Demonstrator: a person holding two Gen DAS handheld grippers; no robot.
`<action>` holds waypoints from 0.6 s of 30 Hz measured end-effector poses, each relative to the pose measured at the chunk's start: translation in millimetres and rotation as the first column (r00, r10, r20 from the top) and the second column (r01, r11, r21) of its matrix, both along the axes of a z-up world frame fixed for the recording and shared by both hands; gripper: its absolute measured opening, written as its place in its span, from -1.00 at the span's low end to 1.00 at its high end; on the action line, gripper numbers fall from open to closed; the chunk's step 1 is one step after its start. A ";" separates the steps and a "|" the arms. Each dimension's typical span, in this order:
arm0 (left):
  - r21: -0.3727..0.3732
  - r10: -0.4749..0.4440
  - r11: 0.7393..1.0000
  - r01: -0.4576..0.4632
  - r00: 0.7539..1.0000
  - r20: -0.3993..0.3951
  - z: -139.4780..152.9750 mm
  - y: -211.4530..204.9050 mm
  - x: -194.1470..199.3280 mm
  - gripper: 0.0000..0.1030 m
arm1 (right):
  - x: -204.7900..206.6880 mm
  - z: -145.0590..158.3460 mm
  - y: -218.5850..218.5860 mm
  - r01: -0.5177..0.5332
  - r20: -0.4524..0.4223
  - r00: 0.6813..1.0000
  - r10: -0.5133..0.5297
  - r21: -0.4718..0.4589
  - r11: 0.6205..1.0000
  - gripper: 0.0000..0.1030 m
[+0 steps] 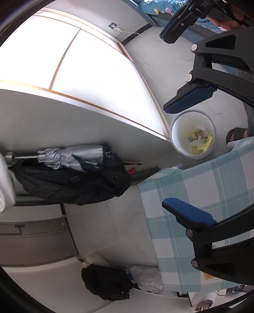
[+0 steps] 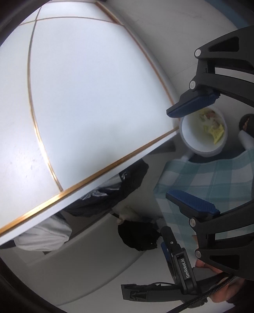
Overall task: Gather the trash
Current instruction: 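Move both tools back over the table toward the brown sachets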
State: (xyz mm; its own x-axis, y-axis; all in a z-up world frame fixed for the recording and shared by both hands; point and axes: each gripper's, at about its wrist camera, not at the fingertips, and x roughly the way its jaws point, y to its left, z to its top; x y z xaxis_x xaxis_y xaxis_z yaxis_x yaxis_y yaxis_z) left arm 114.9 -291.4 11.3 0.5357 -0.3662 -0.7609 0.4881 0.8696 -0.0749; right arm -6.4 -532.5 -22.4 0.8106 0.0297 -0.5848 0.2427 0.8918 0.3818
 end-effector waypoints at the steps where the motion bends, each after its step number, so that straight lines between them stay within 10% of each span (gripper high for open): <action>1: -0.010 0.013 1.000 -0.013 1.000 0.013 5.0 9.2 -1.0 0.68 | -1.1 6.9 6.1 -0.001 0.010 1.000 0.002 -0.009 1.000 0.53; 18: -0.139 0.357 0.931 -0.338 0.921 0.156 45.1 186.0 -1.4 0.69 | 10.6 80.6 172.3 -0.195 0.265 0.930 0.256 -0.235 0.952 0.96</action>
State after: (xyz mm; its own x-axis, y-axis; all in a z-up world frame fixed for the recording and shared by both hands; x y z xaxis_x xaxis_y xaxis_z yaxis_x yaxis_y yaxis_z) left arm 113.5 -105.4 56.4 0.7652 -0.2068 -0.6096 0.1703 0.9783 -0.1181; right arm 4.2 -360.2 58.2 0.9305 0.1379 -0.3395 -0.0673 0.9750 0.2116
